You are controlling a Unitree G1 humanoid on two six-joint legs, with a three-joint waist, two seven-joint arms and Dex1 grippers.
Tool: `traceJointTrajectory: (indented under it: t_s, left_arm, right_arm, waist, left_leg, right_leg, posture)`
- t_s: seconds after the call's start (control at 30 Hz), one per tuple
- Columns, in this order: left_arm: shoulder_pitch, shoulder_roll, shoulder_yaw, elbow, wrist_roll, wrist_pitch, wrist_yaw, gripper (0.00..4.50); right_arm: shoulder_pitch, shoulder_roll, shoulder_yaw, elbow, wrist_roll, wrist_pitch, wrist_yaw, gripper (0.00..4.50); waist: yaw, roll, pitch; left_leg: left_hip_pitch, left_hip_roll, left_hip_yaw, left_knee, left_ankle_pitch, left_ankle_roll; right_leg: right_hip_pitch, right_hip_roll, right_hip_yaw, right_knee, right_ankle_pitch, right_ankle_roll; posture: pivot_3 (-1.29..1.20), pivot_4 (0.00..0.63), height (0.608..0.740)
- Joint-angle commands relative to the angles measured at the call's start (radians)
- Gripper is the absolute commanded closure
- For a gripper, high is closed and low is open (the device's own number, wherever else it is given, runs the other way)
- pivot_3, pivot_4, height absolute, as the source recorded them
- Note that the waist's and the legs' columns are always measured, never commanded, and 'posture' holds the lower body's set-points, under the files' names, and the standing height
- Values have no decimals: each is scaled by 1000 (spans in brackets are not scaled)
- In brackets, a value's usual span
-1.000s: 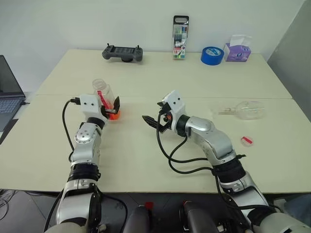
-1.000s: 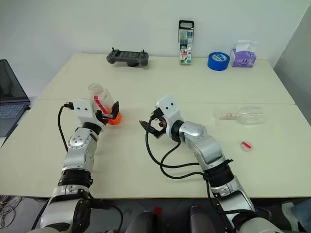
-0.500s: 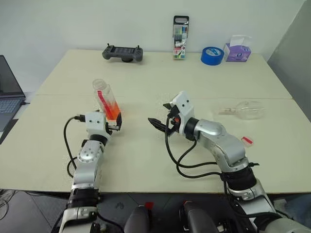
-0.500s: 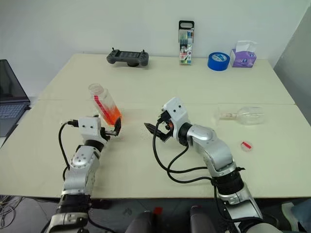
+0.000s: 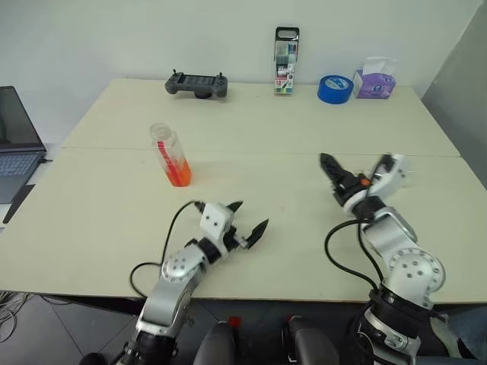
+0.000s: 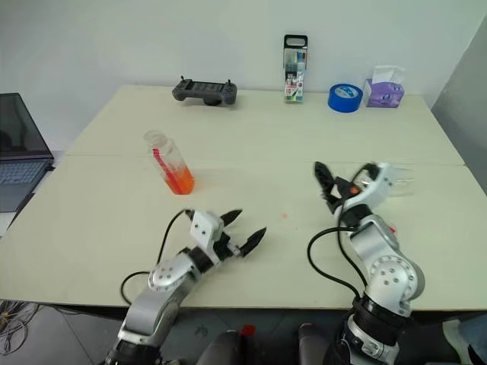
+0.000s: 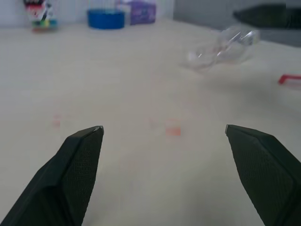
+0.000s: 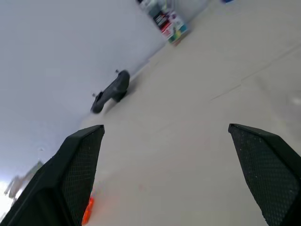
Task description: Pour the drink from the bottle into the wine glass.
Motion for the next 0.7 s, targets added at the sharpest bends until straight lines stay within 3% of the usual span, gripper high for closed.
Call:
traceJointTrajectory:
  t_s: [0.03, 0.13, 0.43, 0.7]
  left_arm:
    - [-19, -1, -41, -41, -14, 17, -45, 35]
    - [-49, -21, -28, -30, -35, 47, -37, 35]
    - [-106, -36, 17, 6, -42, 61, -24, 35]
    - [-93, -55, 29, -10, -37, 69, 15, 35]
  right_arm:
    - [-32, 39, -62, -5, 163, -65, -167, 0]
    - [-80, 38, -114, 110, 255, -176, -284, 0]
    - [-165, -69, -124, 436, 361, -289, -407, 0]
    - [-264, -166, -131, 695, 330, -435, -277, 0]
  waist:
    - [-9, 2, -1]
    - [-17, 3, -1]
    - [-19, 4, -1]
    - [-18, 4, -1]
  left_leg:
    - [1, 1, 1, -1, 0, 0]
    - [1, 2, 2, -1, -1, 1]
    - [1, 2, 4, -1, -1, 1]
    - [1, 2, 5, 0, -1, 2]
  right_leg:
    - [0, 0, 2, 0, 0, 0]
    - [0, 2, 2, 0, 0, 0]
    - [0, 4, 2, 0, 0, 0]
    - [0, 4, 3, 0, 0, 0]
  posture:
    - [0, 150, 740]
    - [0, 150, 740]
    - [0, 150, 740]
    - [0, 150, 740]
